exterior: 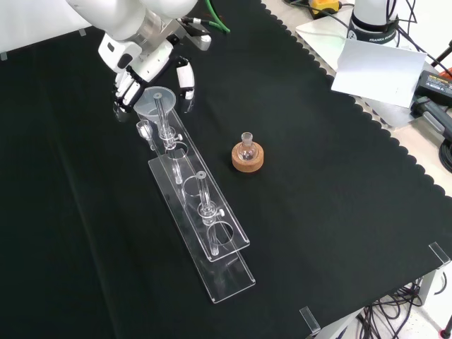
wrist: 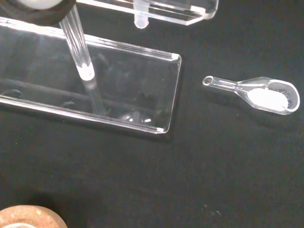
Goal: Pick up the funnel from the transparent funnel stand.
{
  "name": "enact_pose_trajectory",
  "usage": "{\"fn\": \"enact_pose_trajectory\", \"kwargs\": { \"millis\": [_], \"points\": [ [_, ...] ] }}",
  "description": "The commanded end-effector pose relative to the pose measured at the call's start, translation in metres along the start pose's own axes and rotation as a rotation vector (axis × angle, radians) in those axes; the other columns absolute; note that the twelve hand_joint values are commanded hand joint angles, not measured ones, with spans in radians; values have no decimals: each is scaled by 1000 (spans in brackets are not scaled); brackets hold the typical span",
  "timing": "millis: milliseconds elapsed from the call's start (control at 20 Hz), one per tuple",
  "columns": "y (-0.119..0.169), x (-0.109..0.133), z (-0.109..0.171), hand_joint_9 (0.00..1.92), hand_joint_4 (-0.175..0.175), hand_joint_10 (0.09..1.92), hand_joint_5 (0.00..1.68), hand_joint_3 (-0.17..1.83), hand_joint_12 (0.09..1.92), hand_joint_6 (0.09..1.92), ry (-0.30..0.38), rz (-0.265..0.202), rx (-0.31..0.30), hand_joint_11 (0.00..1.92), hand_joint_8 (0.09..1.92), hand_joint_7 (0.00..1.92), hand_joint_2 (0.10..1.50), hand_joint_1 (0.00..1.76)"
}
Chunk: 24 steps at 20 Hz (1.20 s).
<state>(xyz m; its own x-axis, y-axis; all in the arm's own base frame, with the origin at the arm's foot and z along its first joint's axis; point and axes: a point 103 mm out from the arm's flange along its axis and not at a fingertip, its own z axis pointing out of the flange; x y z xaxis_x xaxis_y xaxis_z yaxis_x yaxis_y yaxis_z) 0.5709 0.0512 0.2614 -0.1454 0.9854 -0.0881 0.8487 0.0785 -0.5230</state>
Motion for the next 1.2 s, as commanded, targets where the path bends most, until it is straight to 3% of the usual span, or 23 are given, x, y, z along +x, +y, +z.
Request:
{"fn": "enact_pose_trajectory", "kwargs": {
  "millis": [50, 250, 400, 650, 900, 950, 1200],
  "points": [
    [-2, 0, -2, 500, -32, 661, 381, 438, 1358, 87, -29, 21, -71, 416, 672, 130, 686, 737],
    [-7, -2, -9, 655, -26, 570, 563, 488, 1290, 100, -57, 55, -135, 515, 659, 299, 752, 788],
    [-14, -2, -18, 719, -10, 525, 706, 506, 1262, 224, -70, 60, -178, 568, 649, 373, 786, 828],
    [-31, 1, -40, 765, 5, 491, 708, 528, 1233, 521, -92, 66, -195, 618, 652, 427, 801, 859],
    [-57, 7, -59, 780, 8, 492, 720, 532, 1228, 567, -128, 73, -195, 634, 659, 444, 804, 865],
    [-63, 8, -61, 782, 9, 490, 717, 534, 1222, 582, -138, 56, -200, 638, 660, 446, 803, 866],
    [-96, 8, -67, 789, 9, 487, 709, 540, 1213, 616, -160, 106, -213, 645, 663, 450, 801, 867]
  ]
}}
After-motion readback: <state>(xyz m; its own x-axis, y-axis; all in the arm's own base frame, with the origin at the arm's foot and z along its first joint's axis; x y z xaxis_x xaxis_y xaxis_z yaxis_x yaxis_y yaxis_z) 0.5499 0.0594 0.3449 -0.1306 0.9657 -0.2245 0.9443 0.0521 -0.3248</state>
